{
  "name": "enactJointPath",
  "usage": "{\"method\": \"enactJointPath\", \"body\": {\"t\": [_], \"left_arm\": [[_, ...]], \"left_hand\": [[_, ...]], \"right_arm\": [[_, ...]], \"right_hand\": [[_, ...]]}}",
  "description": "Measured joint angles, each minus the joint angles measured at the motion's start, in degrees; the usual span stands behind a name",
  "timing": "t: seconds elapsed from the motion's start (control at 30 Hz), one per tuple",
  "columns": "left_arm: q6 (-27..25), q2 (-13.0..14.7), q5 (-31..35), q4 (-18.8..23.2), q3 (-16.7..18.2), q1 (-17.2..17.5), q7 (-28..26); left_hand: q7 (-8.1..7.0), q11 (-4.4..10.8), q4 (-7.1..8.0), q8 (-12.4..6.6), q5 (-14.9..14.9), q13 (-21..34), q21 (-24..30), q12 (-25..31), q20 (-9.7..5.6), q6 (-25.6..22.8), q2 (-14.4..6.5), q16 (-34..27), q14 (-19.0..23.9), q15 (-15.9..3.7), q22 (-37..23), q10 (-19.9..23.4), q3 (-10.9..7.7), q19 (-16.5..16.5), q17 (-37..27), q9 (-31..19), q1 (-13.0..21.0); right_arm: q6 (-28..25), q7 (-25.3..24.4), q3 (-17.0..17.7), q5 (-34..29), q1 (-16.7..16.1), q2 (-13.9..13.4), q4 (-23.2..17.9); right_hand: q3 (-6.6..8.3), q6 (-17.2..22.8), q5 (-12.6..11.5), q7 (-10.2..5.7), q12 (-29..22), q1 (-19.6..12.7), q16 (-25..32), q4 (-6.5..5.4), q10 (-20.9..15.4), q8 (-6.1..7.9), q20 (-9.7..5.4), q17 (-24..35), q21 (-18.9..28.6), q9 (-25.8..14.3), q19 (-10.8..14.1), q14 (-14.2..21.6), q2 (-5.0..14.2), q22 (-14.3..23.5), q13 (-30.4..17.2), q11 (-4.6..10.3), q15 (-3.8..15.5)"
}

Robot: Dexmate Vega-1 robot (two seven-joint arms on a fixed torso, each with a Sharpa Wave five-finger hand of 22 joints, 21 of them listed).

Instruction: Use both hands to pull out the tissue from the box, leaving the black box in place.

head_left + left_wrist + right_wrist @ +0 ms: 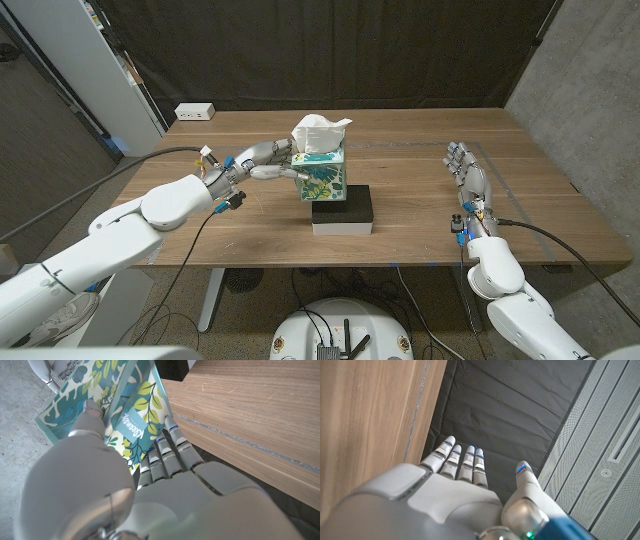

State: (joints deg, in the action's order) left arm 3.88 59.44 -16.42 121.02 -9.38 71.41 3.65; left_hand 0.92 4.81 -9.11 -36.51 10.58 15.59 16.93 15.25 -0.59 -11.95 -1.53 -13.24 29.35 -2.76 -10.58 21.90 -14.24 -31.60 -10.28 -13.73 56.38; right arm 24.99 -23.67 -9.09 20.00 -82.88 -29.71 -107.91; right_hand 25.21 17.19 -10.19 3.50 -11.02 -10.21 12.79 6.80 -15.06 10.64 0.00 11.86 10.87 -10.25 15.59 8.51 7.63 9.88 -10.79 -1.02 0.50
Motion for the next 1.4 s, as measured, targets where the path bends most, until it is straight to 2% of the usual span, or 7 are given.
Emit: {"method": "enactJointPath", "body": {"t": [0.8, 1.23, 1.33, 1.4], "left_arm": [[0.3, 0.0, -0.6, -1.2, -2.5, -2.7, 0.2], [0.3, 0.1, -0.7, -1.4, -3.3, -3.5, 0.2], [0.3, 0.1, -0.7, -1.5, -3.5, -3.7, 0.2], [0.4, 0.1, -0.8, -1.6, -3.6, -3.9, 0.2]], "left_hand": [[0.00, -0.01, -0.06, -0.09, 0.0, 0.1, -0.3, -0.3, 0.00, 0.0, -0.2, 0.4, 0.0, 0.00, 0.0, 0.0, 0.08, 0.0, 0.0, 0.0, 0.3], [0.00, -0.01, -0.06, -0.18, -0.1, 0.3, -0.3, -0.4, 0.00, 0.0, -0.3, 0.4, 0.0, 0.01, 0.0, 0.0, 0.08, 0.0, 0.0, 0.0, 0.2], [0.00, -0.02, -0.06, -0.18, -0.1, 0.3, -0.3, -0.7, 0.00, 0.0, -0.5, 0.5, 0.0, 0.01, 0.0, 0.0, 0.08, 0.0, 0.0, 0.0, 0.0], [0.00, -0.02, -0.06, -0.18, -0.1, 0.3, -0.3, -0.7, 0.00, 0.0, -0.5, 0.7, 0.0, 0.01, 0.0, 0.0, 0.08, 0.0, 0.0, 0.0, 0.0]], "right_arm": [[-1.4, -2.2, 1.7, -2.1, -4.9, 1.4, -3.7], [-1.9, -2.1, 2.0, -2.4, -5.6, 1.9, -4.6], [-2.0, -1.8, 2.0, -1.9, -5.6, 1.9, -4.9], [-2.0, -1.5, 2.0, -1.5, -5.6, 2.0, -5.0]], "right_hand": [[0.00, 0.2, 0.0, 0.20, 0.0, 0.0, 0.0, 0.00, -0.2, 0.00, 0.00, 0.0, 0.0, 0.0, 0.0, 0.0, 0.00, 0.0, 0.0, -0.21, 0.00], [-0.01, 0.2, 0.0, 0.20, 0.0, 0.0, 0.0, -0.01, -0.2, 0.00, 0.33, 0.3, 0.0, 0.0, 0.3, 0.0, 0.03, 0.0, 0.0, -0.21, 0.00], [-0.08, -0.1, 0.0, 0.54, 0.0, 0.9, 0.0, -1.26, 0.1, 0.00, 0.32, 0.6, 0.0, 0.0, 0.3, -0.5, 0.81, 0.0, 0.0, -0.43, 0.47], [-0.15, -1.0, 0.0, 0.69, 0.2, 2.0, -0.1, -2.08, 1.1, 0.00, 0.21, 0.8, 0.0, 0.0, 0.2, -1.3, -0.17, 0.0, 0.0, -0.42, 0.84]]}}
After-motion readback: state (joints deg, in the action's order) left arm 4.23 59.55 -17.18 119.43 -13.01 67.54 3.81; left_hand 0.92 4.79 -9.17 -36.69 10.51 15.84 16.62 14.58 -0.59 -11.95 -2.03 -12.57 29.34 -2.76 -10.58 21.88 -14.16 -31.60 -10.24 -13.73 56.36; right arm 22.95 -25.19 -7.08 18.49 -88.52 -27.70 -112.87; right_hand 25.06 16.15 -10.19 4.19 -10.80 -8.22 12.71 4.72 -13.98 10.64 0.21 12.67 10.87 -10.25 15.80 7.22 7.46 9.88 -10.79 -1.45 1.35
